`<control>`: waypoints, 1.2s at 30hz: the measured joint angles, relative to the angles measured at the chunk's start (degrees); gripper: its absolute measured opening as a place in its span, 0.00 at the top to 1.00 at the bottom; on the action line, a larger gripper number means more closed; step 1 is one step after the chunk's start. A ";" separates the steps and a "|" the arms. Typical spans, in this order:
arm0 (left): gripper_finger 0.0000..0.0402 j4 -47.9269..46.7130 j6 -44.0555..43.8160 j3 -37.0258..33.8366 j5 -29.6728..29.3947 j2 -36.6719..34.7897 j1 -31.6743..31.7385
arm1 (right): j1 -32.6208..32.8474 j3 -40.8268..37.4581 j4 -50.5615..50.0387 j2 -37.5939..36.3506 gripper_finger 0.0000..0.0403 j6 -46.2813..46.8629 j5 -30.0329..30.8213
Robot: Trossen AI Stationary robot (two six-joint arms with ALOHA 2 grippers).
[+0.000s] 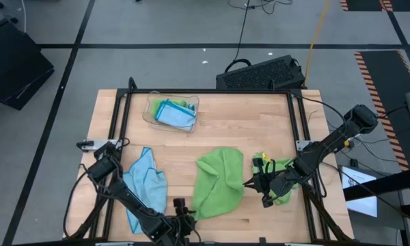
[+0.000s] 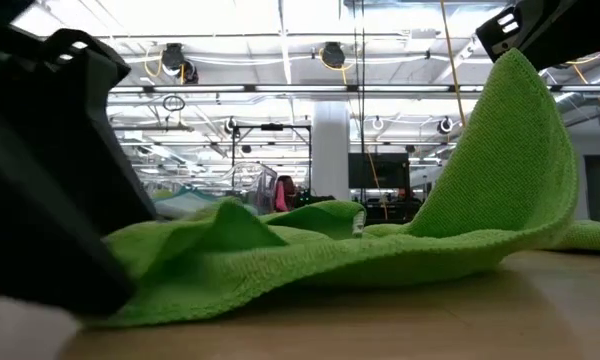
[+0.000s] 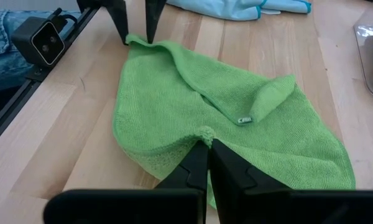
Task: Fold microfiber towels
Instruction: Fold the top green microfiber cloth
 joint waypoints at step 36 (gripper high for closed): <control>0.64 -18.23 -4.94 -3.44 2.27 -8.57 -4.10 | -0.03 0.00 -0.18 0.02 0.99 -1.11 5.96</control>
